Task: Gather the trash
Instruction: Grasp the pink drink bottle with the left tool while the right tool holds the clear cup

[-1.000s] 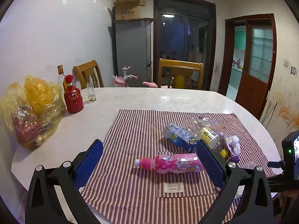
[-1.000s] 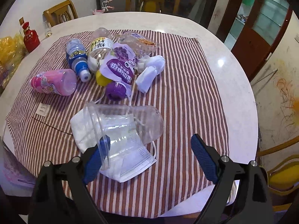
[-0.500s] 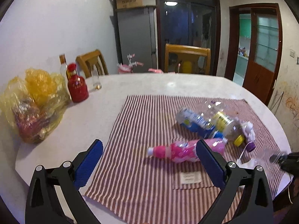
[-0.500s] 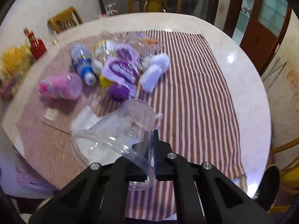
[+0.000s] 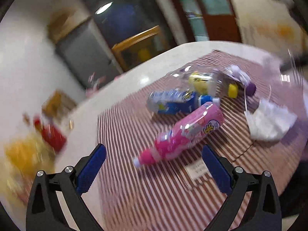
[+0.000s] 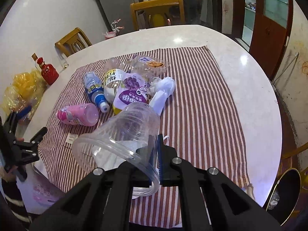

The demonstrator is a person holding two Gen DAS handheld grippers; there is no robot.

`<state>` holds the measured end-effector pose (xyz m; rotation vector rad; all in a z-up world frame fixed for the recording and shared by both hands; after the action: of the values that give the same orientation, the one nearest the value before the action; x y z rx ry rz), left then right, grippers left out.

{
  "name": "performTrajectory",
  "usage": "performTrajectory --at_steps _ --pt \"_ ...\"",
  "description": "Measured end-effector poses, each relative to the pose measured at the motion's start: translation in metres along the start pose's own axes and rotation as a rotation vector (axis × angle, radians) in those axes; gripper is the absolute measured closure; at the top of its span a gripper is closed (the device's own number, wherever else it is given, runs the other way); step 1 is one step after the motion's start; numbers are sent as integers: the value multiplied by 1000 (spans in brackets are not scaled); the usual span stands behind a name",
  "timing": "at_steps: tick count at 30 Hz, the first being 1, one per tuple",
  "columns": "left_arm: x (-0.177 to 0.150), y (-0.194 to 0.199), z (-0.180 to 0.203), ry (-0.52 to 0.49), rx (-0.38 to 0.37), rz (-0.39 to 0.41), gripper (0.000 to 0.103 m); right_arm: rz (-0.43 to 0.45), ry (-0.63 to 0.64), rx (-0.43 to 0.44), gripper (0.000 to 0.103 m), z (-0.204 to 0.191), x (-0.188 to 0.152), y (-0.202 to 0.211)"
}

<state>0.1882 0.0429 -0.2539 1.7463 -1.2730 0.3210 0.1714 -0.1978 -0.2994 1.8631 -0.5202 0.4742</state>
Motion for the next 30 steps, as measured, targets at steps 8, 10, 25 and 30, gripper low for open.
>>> performTrajectory --at_steps 8,10,25,30 --pt "27 -44 25 -217 -133 -3 6 8 -28 22 98 2 -5 4" --pt "32 -50 33 -218 -186 -16 6 13 -33 23 98 3 -5 6" --pt "12 -85 89 -484 -415 -170 41 33 -55 31 98 10 -1 15" --pt "10 -94 86 -396 -462 -197 43 37 -65 30 97 13 -2 15"
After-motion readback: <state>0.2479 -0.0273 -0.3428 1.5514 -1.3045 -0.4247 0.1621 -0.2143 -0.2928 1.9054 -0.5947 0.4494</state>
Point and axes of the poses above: each gripper's, at about its wrist camera, not at the fingertips, and y roughly against the way its jaws point, z to its right, x to its top, the point moved 10 cm from there along -y, roughly the way its jaws point, and after that the axes turned 10 degrees about x, right-handed, at the moved point
